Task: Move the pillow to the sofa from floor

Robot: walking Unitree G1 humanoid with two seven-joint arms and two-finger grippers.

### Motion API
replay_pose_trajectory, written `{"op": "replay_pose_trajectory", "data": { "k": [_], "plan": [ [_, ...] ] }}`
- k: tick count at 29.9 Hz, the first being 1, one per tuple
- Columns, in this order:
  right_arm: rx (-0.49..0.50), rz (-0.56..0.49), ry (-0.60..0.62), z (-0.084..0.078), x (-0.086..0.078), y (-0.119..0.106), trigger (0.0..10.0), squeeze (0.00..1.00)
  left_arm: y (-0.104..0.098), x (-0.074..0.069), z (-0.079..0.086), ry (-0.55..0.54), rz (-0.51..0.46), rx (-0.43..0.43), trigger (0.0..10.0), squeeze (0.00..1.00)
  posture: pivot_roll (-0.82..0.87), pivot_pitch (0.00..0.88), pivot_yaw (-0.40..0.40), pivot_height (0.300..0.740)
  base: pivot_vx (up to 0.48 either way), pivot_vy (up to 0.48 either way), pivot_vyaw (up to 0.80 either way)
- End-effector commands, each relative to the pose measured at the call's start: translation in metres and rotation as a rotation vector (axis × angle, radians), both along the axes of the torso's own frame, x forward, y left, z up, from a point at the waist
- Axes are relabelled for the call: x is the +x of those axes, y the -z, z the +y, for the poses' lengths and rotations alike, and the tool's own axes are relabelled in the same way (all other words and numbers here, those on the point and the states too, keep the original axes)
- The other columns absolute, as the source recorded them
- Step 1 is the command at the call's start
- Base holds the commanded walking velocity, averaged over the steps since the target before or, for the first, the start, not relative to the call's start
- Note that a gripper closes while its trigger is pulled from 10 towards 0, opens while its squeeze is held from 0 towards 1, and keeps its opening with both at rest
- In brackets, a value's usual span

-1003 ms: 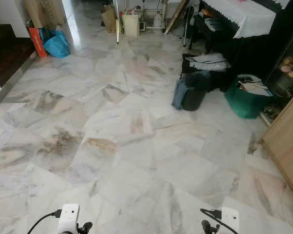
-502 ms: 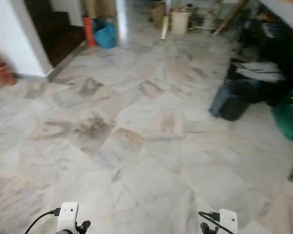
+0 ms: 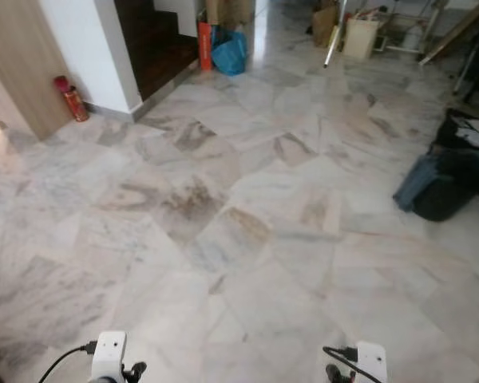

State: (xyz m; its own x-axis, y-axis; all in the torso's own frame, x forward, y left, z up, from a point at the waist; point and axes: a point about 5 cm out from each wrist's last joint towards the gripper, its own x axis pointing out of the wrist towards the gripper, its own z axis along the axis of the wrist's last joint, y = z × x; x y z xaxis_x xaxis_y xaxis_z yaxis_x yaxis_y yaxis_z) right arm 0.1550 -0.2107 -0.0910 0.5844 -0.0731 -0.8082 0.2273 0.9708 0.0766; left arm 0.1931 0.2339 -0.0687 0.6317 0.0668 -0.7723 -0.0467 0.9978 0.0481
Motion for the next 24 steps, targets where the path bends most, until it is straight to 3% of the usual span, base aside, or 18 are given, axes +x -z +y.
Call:
{"op": "replay_pose_trajectory", "data": {
  "k": [1,24],
  "plan": [
    [0.011,-0.006,-0.017,0.0062,0.0037,-0.0004,10.0,0.00,0.0044,-0.0110,0.0065,-0.017,0.044,0.011,10.0,0.00,0.09,0.014,-0.032,0.740,0.000,0.000,0.80],
    [0.006,0.005,-0.059,0.0038,0.0011,0.0002,10.0,0.00,0.0061,-0.0128,0.0043,-0.007,0.061,0.029,10.0,0.00,0.09,0.000,-0.044,0.740,0.000,0.000,0.80]
  ]
}}
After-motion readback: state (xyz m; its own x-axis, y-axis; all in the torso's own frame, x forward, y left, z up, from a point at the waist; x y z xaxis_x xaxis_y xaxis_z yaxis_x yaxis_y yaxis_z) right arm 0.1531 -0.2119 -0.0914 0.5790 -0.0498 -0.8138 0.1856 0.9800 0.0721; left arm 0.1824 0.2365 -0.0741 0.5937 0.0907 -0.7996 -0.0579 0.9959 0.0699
